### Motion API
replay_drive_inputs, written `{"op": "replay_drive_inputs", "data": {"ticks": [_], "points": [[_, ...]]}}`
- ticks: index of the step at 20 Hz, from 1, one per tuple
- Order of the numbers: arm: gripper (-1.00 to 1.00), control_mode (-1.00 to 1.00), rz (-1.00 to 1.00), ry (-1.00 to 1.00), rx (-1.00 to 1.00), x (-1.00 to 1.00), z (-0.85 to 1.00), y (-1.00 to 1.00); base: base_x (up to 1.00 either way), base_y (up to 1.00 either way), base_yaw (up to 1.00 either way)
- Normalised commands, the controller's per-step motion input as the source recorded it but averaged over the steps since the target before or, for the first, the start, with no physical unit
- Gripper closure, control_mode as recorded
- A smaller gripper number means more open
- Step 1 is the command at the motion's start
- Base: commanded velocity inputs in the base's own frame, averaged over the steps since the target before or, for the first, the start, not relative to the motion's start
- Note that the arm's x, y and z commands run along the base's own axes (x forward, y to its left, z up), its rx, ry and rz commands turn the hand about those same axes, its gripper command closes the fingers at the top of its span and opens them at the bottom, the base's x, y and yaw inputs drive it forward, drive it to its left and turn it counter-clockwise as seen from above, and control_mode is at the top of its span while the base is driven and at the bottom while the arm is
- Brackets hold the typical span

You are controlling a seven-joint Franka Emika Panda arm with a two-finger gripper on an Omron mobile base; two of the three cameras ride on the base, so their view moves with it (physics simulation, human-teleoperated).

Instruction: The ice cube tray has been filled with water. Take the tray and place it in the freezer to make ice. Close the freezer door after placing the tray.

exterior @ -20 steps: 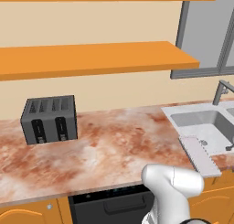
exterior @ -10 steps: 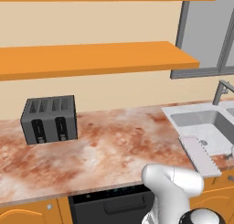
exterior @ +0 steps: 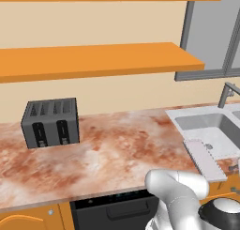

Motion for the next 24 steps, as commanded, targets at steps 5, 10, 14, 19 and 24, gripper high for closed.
{"op": "replay_drive_inputs", "data": {"ticks": [5,10,14,19,24], "points": [[-1.00,-1.00,0.02,-0.10,0.05,0.01,-0.18,0.00,0.00,0.00,0.00],[-1.00,-1.00,0.00,-0.22,0.00,0.01,0.00,0.00,0.00,0.00,0.00],[-1.00,-1.00,0.00,-0.21,0.00,0.00,0.00,0.00,0.00,0.00,0.00],[-1.00,-1.00,0.00,-0.04,0.00,0.14,-0.06,0.00,0.00,0.00,0.00],[-1.00,-1.00,-0.02,0.00,0.00,0.30,-0.10,0.00,0.00,0.00,0.00]]}}
